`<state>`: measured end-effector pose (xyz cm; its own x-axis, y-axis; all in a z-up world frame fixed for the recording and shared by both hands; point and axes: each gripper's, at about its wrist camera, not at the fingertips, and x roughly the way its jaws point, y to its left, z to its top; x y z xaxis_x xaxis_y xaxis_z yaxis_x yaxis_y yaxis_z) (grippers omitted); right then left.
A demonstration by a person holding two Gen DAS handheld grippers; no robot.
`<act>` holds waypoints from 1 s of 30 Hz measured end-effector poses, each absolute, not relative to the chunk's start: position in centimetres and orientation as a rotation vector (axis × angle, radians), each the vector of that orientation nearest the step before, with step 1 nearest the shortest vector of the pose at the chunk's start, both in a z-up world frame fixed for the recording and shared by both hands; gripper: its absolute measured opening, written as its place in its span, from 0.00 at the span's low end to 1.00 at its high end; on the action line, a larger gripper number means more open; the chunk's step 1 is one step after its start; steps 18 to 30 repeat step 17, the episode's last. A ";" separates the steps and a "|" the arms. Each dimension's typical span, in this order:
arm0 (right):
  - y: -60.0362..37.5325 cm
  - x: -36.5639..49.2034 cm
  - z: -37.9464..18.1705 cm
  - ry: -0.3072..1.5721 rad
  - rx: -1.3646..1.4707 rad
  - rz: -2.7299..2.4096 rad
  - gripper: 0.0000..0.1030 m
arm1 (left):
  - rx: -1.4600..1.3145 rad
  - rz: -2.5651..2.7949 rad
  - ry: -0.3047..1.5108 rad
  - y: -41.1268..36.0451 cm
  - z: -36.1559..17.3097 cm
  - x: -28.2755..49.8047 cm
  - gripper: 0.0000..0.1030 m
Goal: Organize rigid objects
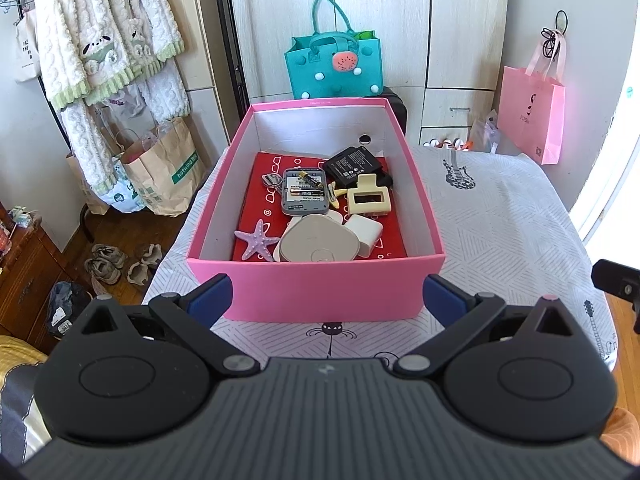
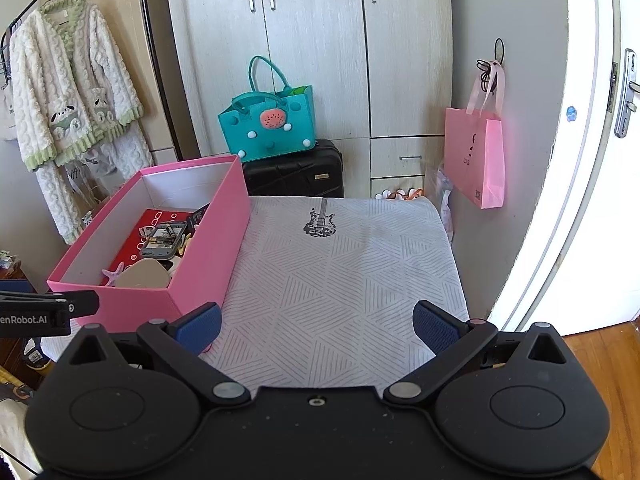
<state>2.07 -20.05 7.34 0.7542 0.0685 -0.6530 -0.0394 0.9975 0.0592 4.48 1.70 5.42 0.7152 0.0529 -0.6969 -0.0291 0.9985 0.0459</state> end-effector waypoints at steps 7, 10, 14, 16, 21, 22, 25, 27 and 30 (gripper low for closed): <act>-19.8 1.9 7.3 0.711 0.031 0.064 1.00 | 0.034 0.042 0.770 1.7 5.1 4.2 1.00; -19.8 1.8 7.1 0.714 0.034 0.066 1.00 | 0.031 0.051 0.764 1.8 5.1 4.0 1.00; -19.8 1.6 6.9 0.718 0.028 0.062 1.00 | 0.027 0.057 0.759 1.9 5.2 3.8 1.00; -19.7 1.5 6.9 0.718 0.027 0.062 1.00 | 0.032 0.065 0.754 1.9 5.2 3.6 1.00; -19.7 1.5 6.9 0.717 0.028 0.063 1.00 | 0.032 0.068 0.753 1.9 5.3 3.6 1.00; -19.7 1.5 6.9 0.717 0.028 0.063 1.00 | 0.032 0.068 0.753 1.9 5.3 3.6 1.00; -19.7 1.5 6.9 0.717 0.028 0.063 1.00 | 0.032 0.068 0.753 1.9 5.3 3.6 1.00; -19.7 1.5 6.9 0.717 0.028 0.063 1.00 | 0.032 0.068 0.753 1.9 5.3 3.6 1.00; -19.7 1.5 6.9 0.717 0.028 0.063 1.00 | 0.032 0.068 0.753 1.9 5.3 3.6 1.00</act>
